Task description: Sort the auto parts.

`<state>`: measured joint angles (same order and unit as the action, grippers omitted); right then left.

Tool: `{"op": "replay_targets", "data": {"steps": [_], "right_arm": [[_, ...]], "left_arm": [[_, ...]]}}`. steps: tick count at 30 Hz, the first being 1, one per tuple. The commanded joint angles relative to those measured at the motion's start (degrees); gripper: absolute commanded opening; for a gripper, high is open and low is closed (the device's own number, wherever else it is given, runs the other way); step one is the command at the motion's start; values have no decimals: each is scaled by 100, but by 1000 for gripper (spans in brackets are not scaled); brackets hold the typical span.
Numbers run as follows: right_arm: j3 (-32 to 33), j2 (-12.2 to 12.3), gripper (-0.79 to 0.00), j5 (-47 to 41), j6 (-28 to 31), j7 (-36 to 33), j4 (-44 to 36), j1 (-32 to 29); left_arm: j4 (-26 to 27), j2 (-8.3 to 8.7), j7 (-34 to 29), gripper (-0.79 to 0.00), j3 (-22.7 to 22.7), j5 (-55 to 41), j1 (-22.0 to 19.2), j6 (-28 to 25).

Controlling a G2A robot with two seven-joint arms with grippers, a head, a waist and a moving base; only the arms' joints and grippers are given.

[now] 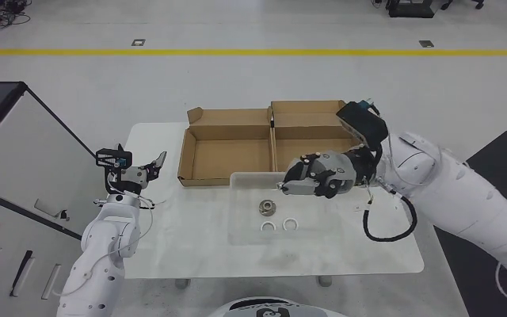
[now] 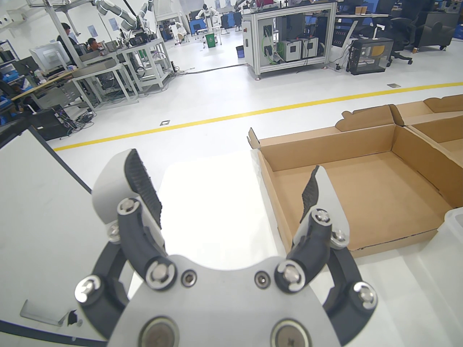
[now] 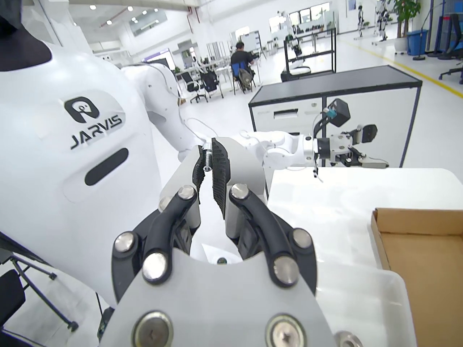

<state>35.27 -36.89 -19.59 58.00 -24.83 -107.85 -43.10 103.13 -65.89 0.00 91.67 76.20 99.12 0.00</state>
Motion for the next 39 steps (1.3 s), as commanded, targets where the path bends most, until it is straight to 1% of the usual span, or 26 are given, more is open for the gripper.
{"op": "replay_targets", "data": {"steps": [1,4,7,9,12,14,15,16,19,20,29,32,35,39], "right_arm": [[346,-30,-785,-97,0,18,-120,-329],[866,-112,-785,-321,0,-51,-324,-770],[1413,-245,-785,-714,0,-307,-521,-1183],[1793,-367,-785,-1109,0,-612,-621,-1440],[2365,-618,-785,-2019,0,-1333,-747,-1797],[2711,-826,-785,-2813,0,-2081,-755,-2014],[2850,-931,-785,-3066,0,-2147,-782,-2090],[2920,-1028,-785,-3129,0,-2148,-836,-2155],[2944,-1291,-785,-3236,0,-2149,-985,-2242],[2940,-1317,-785,-3237,0,-2148,-979,-2245],[2940,-1317,-785,-3237,0,-2148,-979,-2245],[2901,-1352,-785,-3146,-142,-2015,-1137,-2295],[2863,-1388,-785,-2826,-362,-2042,-1130,-2262],[2965,-1411,-785,-2115,-802,-2058,-1125,-2192]], "left_arm": [[0,0,0,0,0,0,0,0],[0,0,0,0,0,0,0,0],[0,0,0,0,0,0,0,0],[0,0,0,0,0,0,0,0],[0,0,0,0,0,0,0,0],[0,0,0,0,0,0,0,0],[0,0,0,0,0,0,0,0],[0,0,0,0,0,0,0,0],[0,0,0,0,0,0,0,0],[0,0,0,0,0,0,0,0],[0,0,0,0,0,0,0,0],[0,0,0,0,0,0,0,0],[0,0,0,0,0,0,0,0],[0,0,0,0,0,0,0,0]]}}
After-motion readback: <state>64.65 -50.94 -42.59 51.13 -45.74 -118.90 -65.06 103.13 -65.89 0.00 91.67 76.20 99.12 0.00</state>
